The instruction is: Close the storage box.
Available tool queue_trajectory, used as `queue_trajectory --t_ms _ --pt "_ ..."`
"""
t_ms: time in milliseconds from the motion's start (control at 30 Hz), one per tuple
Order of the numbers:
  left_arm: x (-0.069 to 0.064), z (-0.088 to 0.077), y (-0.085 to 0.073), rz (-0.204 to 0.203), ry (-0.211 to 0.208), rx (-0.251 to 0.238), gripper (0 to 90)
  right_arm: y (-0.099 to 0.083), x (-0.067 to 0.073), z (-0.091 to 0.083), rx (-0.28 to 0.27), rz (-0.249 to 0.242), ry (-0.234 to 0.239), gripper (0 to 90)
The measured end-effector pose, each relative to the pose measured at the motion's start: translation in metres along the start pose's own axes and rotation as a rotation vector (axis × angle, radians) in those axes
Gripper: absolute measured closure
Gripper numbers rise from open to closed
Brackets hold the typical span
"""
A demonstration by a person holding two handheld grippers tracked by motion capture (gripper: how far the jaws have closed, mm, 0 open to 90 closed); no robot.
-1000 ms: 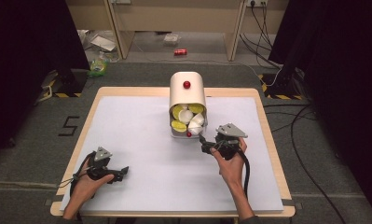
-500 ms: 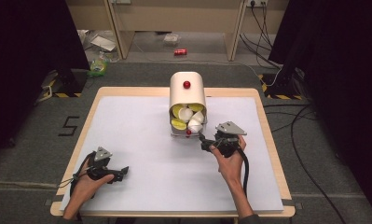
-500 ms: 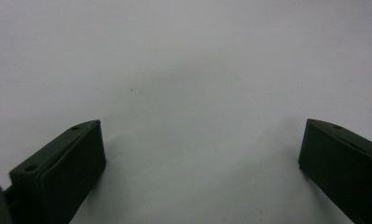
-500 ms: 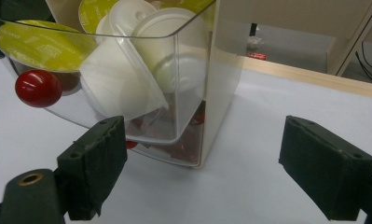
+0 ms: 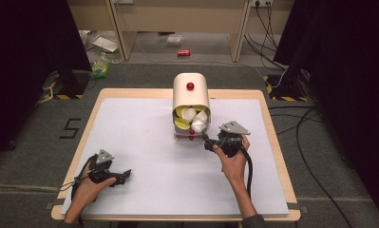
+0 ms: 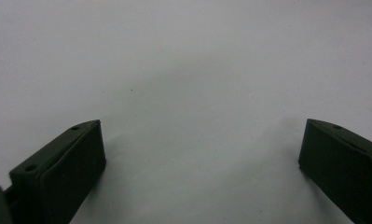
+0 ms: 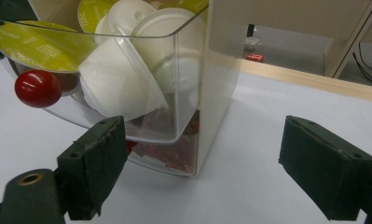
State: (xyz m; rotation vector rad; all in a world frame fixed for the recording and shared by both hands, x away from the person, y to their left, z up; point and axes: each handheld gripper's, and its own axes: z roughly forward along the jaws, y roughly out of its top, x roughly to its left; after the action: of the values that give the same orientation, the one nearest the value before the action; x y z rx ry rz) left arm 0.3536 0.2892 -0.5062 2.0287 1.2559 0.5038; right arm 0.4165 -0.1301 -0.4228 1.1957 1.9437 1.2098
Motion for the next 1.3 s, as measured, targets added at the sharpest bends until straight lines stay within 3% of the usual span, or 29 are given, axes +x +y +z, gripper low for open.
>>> queue_trajectory --t_ms 1300 --pt "0.0 0.0 0.0 0.0 0.0 0.0 0.0 0.006 -0.006 0.019 -0.023 0.024 -0.03 15.6"
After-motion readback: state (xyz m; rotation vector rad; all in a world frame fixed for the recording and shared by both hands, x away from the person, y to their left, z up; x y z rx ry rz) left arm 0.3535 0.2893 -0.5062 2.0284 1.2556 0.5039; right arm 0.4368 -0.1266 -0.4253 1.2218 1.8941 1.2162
